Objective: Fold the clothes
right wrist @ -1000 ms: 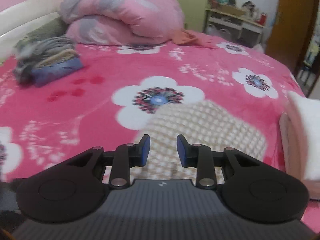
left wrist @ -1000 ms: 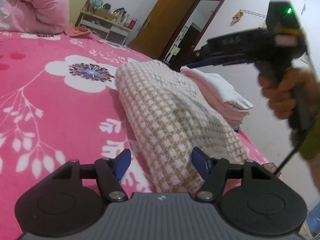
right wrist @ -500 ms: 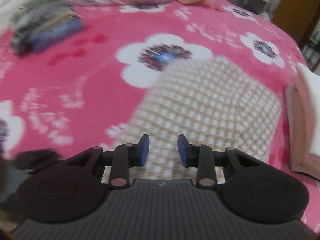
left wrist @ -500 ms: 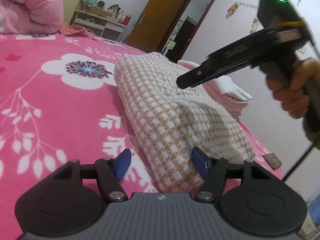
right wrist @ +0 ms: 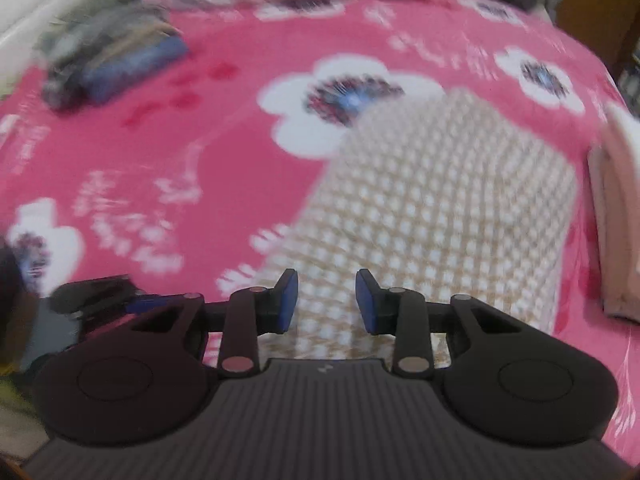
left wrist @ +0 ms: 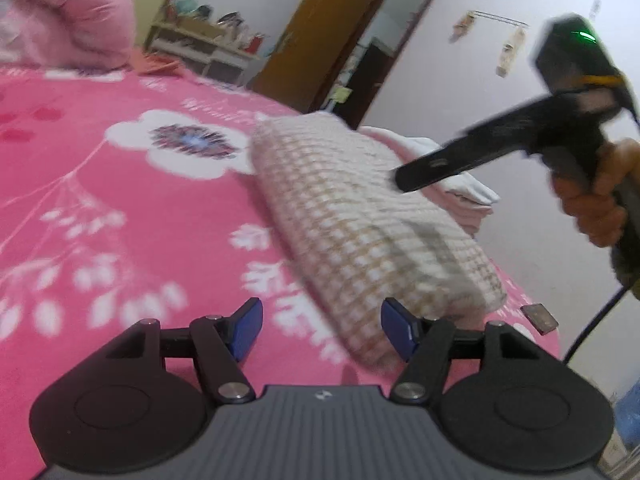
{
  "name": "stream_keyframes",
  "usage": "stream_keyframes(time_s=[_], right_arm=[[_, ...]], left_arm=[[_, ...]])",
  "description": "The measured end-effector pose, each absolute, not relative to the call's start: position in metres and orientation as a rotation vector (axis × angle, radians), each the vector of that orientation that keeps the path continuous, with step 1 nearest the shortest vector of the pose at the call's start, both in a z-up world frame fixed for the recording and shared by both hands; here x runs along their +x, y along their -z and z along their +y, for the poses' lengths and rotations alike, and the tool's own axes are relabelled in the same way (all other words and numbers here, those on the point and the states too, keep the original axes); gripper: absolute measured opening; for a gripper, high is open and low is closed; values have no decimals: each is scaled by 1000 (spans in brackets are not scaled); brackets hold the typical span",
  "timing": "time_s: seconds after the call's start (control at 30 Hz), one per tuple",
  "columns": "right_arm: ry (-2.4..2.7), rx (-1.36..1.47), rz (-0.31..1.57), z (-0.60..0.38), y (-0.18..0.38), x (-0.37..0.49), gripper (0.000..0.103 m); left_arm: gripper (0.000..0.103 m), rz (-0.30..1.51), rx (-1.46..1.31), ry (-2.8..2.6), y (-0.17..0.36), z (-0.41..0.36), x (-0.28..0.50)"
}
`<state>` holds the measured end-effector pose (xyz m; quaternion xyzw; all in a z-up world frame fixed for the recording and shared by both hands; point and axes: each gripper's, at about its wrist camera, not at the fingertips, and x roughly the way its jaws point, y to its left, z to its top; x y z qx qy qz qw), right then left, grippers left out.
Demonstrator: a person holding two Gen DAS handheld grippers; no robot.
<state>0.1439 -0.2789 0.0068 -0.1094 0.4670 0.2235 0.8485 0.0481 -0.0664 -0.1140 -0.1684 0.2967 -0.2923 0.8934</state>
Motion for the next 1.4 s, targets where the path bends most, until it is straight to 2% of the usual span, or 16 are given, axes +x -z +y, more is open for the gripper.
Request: stream_keyframes(time_s=[0.07,0.17,0.3,0.53,0.6,0.73,0.8,1.03,1.23,1.33,1.4], right_arm=[[-489,-254,1022,-278,4,139,30],[-453,-318,1114,-278,70,137,30],[-435,-196,1116,-291,63,143,29],[-435,-217,1056,-301,15,114,29],[-429,-243,1092,-305,22,109,29],[-389,-296,1097,-313,77,109,29],[-383,-250,1102,-318,74,114,28],[-374,-309,1101,-314,56,111,29],[-405,-270,887,-302,-17,140,28],[-390,-319,960,-296,19,175,28],[-367,-377,1022,-300,69,189,30]], left_arm=[[65,622,-380,586,117,-55,47],[65,616,-378,559,116,-47,44],[65,607,-370,560,112,-45,40],[65,590,-317,575,108,-52,32],[66,582,-316,588,105,-55,33],[70,576,-310,623,95,-73,46],[73,563,-289,643,90,-87,54],[72,652,-223,627,107,-133,79],[73,673,-235,625,112,-131,79],[72,682,-241,621,113,-131,81],[72,684,-246,619,115,-132,82]])
